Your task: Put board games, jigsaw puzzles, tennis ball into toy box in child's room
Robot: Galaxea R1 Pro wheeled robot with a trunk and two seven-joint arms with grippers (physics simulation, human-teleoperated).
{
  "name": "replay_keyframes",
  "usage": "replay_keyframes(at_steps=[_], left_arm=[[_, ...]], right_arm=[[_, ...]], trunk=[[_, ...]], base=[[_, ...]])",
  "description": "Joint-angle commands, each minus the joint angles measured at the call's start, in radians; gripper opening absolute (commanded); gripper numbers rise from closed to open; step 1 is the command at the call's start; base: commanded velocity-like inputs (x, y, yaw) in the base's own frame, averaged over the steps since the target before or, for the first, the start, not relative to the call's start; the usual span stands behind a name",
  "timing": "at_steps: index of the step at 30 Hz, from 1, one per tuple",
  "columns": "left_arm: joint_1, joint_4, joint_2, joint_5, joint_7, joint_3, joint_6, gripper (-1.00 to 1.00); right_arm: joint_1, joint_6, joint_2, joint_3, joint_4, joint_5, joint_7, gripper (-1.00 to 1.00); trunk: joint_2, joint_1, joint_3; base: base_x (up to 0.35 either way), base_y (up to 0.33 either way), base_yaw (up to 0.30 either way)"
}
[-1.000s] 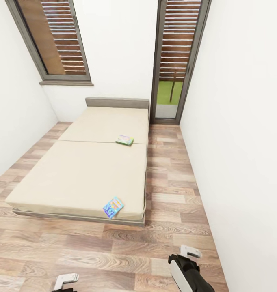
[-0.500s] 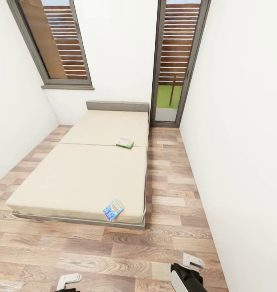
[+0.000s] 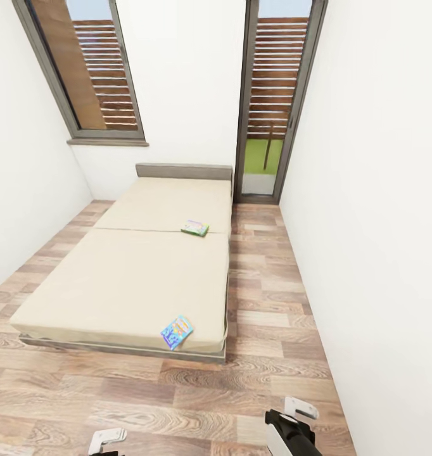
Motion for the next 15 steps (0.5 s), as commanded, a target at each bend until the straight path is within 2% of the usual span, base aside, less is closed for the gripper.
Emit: replay_keyframes(at_steps=[1, 15], left_arm=[[0.0, -0.002, 0.0, -0.009, -0.006, 0.009, 0.006, 1.0], [0.0, -0.002, -0.001, -0.009, -0.006, 0.009, 0.005, 1.0]], right_arm=[[-0.001, 0.003, -0.001, 0.005, -0.001, -0.005, -0.008, 1.0], [-0.001, -0.008, -0.001, 0.004, -0.001, -0.005, -0.007, 1.0]], trunk=[[-0.002, 0.001, 0.0], [-0.002, 0.001, 0.023]], base=[[0.0, 0.0, 0.0], [0.0, 0.0, 0.0]])
